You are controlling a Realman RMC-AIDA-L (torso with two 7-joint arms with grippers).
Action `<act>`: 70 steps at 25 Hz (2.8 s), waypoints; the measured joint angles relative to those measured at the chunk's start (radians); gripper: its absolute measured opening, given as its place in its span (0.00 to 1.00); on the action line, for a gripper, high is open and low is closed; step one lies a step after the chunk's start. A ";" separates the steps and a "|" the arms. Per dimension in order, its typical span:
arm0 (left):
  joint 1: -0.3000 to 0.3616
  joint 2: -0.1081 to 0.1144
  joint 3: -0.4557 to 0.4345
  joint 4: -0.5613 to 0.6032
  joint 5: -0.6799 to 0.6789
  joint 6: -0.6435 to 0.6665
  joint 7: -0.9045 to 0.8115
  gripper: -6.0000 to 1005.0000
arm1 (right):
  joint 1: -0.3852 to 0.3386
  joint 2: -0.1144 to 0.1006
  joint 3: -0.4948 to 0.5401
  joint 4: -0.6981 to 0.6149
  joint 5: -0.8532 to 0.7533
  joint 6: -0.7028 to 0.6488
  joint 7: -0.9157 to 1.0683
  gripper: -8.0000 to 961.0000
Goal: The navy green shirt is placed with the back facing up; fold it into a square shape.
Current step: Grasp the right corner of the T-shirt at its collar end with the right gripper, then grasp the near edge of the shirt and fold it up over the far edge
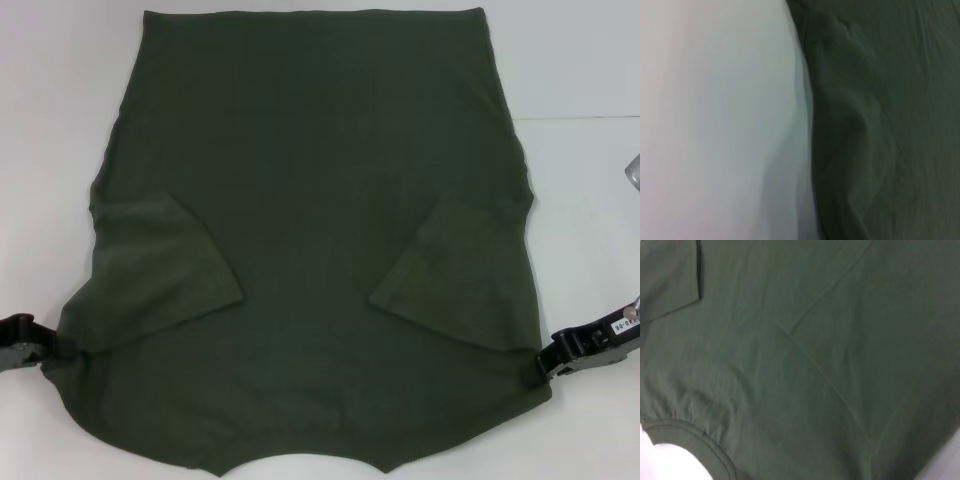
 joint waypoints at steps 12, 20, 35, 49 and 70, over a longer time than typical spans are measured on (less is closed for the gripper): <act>-0.009 0.013 -0.079 0.007 0.000 0.177 0.123 0.01 | -0.015 -0.041 0.075 -0.048 0.004 -0.079 -0.114 0.06; 0.006 0.024 -0.089 0.010 0.000 0.368 0.199 0.01 | -0.086 -0.061 0.135 -0.161 0.004 -0.223 -0.234 0.06; -0.010 0.048 -0.149 0.019 0.055 0.555 0.233 0.01 | -0.125 -0.084 0.294 -0.205 0.004 -0.410 -0.432 0.07; -0.090 0.042 -0.392 -0.032 -0.166 0.198 0.140 0.01 | -0.013 -0.051 0.421 -0.198 0.152 -0.033 -0.311 0.08; -0.180 -0.088 -0.378 -0.167 -0.283 -0.374 0.401 0.01 | 0.064 0.059 0.325 -0.043 0.255 0.564 -0.438 0.10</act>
